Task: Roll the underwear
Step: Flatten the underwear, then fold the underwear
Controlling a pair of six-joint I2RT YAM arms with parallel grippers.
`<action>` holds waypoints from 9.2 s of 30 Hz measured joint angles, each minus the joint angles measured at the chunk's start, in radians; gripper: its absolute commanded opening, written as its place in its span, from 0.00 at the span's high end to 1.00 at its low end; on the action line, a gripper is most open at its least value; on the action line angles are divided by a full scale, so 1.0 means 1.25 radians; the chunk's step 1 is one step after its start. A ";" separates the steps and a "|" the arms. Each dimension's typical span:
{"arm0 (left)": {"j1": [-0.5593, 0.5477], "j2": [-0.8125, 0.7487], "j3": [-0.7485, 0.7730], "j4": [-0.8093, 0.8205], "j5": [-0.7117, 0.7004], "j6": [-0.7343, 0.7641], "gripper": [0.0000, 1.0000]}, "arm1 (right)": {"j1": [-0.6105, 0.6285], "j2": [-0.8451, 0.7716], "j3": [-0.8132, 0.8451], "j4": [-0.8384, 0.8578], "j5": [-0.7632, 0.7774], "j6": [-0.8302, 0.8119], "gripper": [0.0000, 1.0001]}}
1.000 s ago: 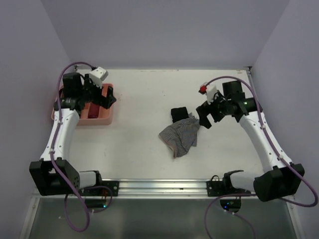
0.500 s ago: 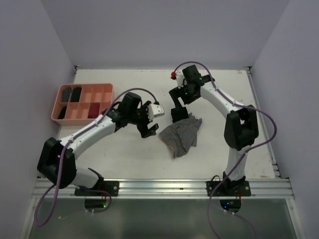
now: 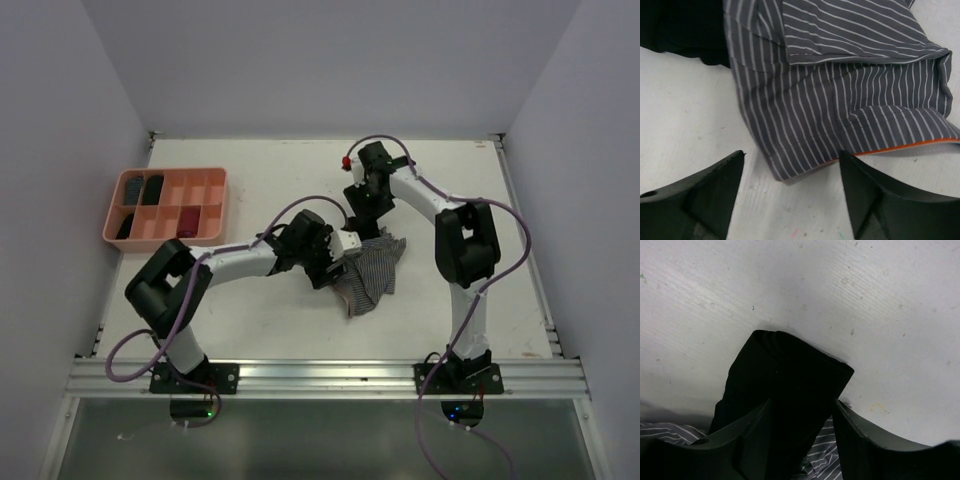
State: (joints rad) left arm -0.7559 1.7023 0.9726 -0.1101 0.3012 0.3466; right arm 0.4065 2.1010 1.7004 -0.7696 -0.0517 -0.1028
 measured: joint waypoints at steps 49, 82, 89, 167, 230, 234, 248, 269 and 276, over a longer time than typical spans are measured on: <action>0.150 -0.319 0.034 -0.403 0.211 0.519 0.46 | -0.097 -0.359 -0.040 -0.169 -0.312 -0.392 0.49; -0.094 -0.230 -0.148 -0.350 0.148 0.807 0.45 | 0.111 0.035 -0.029 -0.206 -0.418 -0.519 0.56; -0.116 -0.189 -0.175 -0.269 0.092 0.803 0.75 | 0.114 0.038 -0.029 -0.207 -0.415 -0.525 0.88; 0.025 -0.274 -0.204 -0.278 0.196 0.381 0.47 | 0.045 -0.302 -0.381 -0.189 -0.369 -0.289 0.60; -0.047 -0.393 -0.280 -0.381 0.175 0.447 1.00 | 0.318 -0.541 -0.728 0.037 -0.202 -0.461 0.63; -0.047 -0.392 -0.280 -0.381 0.175 0.447 1.00 | 0.325 -0.562 -0.728 0.055 -0.209 -0.473 0.64; -0.047 -0.392 -0.292 -0.379 0.174 0.448 1.00 | 0.354 -0.508 -0.750 0.070 -0.244 -0.515 0.66; -0.047 -0.539 -0.308 -0.425 0.222 0.474 1.00 | 0.397 -0.710 -0.747 -0.027 -0.252 -0.489 1.00; -0.047 -0.631 -0.293 -0.490 0.266 0.472 1.00 | 0.412 -0.716 -0.633 -0.121 -0.276 -0.483 1.00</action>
State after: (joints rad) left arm -0.8150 0.9134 0.6064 -0.7223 0.6342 0.9363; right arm 0.9211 1.2057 0.9089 -0.9211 -0.3965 -0.7071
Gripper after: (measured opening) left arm 0.012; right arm 0.011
